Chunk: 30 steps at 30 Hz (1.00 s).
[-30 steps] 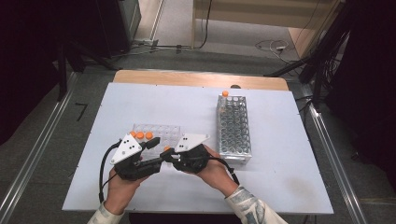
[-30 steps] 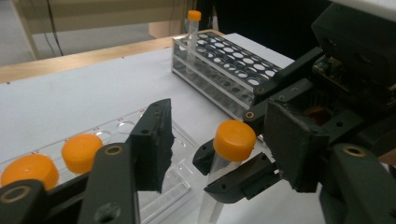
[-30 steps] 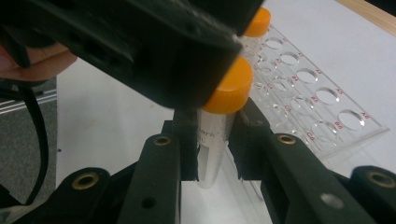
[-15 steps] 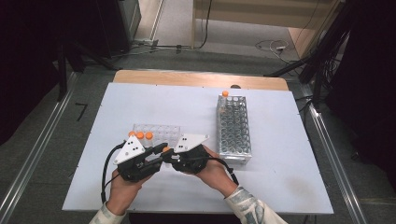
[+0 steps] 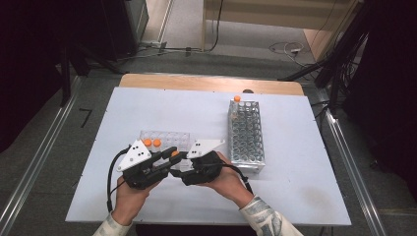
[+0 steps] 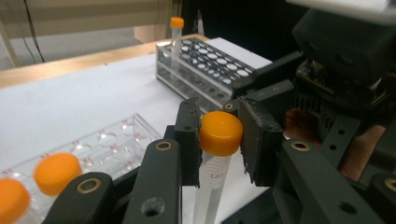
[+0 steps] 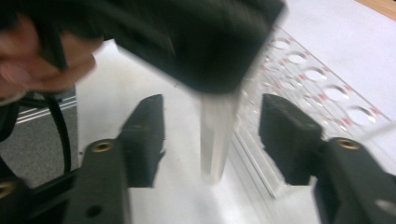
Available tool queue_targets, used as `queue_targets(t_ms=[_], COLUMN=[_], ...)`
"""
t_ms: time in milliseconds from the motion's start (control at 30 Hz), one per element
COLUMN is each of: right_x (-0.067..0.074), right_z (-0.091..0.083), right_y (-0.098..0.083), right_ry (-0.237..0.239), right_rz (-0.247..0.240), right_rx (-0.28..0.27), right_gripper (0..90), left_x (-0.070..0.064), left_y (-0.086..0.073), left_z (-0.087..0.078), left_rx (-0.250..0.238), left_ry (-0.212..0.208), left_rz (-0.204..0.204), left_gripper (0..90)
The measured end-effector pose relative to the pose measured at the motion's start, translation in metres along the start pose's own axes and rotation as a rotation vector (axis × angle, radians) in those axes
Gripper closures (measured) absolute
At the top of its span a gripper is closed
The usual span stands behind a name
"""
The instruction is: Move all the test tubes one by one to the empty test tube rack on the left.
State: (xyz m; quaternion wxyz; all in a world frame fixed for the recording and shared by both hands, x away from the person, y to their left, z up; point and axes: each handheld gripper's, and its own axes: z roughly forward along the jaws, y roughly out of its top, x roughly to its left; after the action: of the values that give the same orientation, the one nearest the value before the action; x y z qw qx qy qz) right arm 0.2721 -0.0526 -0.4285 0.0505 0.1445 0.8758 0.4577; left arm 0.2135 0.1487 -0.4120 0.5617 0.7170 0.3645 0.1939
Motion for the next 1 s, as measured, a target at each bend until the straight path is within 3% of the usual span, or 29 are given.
queue_targets(t_ms=[200,367,500,800,1000], right_x=[-0.009,-0.016,-0.021,-0.034,-0.036], right_z=[-0.017,-0.035,-0.046,-0.063,-0.068], right_y=[-0.004,-0.007,-0.011,-0.017,-0.019], right_ry=[-0.035,-0.077,-0.106,-0.151,-0.162], right_rz=[0.038,0.056,0.067,0.099,0.107], right_rx=[-0.033,-0.044,-0.046,-0.072,-0.080], right_gripper=[26.9,26.7,26.9,27.2,27.3], left_x=[0.008,0.020,0.028,0.044,0.042], left_y=[0.015,0.025,0.029,0.025,0.018], left_z=[-0.005,-0.007,-0.008,-0.003,0.005], left_rx=[-0.039,-0.072,-0.072,-0.069,-0.053], left_ry=[0.041,0.079,0.110,0.148,0.160], left_rz=[-0.004,-0.025,-0.021,-0.033,-0.002], left_gripper=[70.2,70.2,70.1,70.1,70.0])
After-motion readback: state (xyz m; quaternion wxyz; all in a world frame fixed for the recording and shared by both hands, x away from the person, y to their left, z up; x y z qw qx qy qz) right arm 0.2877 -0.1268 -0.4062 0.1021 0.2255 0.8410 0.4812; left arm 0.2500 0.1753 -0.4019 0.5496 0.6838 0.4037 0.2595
